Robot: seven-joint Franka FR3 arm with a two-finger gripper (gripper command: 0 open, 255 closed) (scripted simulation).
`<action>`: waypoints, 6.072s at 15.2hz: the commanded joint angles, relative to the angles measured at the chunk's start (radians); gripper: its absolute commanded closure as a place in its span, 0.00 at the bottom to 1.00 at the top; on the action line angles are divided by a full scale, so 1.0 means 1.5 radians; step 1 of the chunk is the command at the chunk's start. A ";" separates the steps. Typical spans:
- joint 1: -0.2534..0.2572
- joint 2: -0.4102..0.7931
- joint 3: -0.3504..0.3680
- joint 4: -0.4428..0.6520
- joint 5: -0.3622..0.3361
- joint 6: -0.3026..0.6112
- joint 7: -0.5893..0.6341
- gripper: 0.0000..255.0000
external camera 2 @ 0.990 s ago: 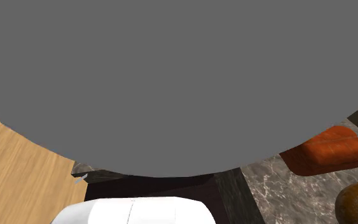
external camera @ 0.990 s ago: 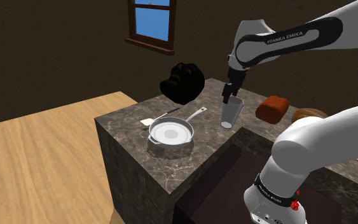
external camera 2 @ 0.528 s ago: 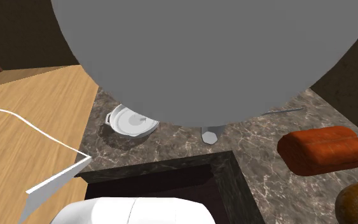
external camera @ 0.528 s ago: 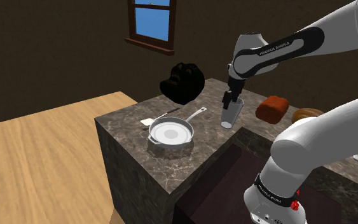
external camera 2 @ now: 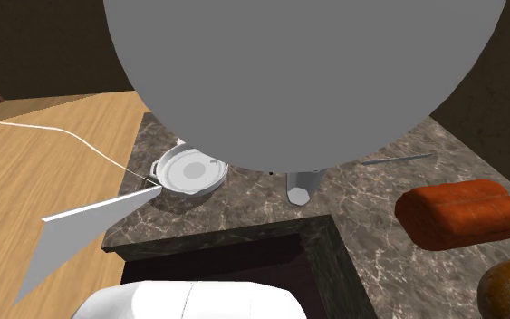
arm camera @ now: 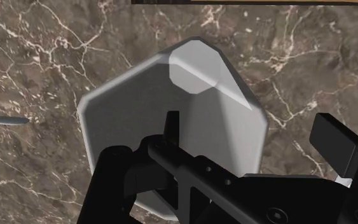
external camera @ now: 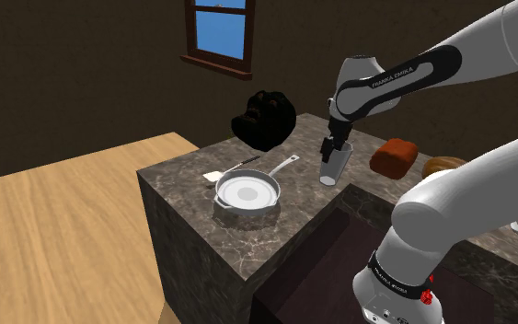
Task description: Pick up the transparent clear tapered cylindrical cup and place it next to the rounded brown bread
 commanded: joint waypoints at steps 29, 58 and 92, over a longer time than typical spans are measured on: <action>0.009 -0.071 0.033 0.108 0.032 -0.178 -0.018 1.00; 0.025 -0.064 0.071 0.367 0.072 -0.429 -0.049 1.00; 0.008 -0.006 -0.433 0.583 -0.080 -0.405 -0.562 1.00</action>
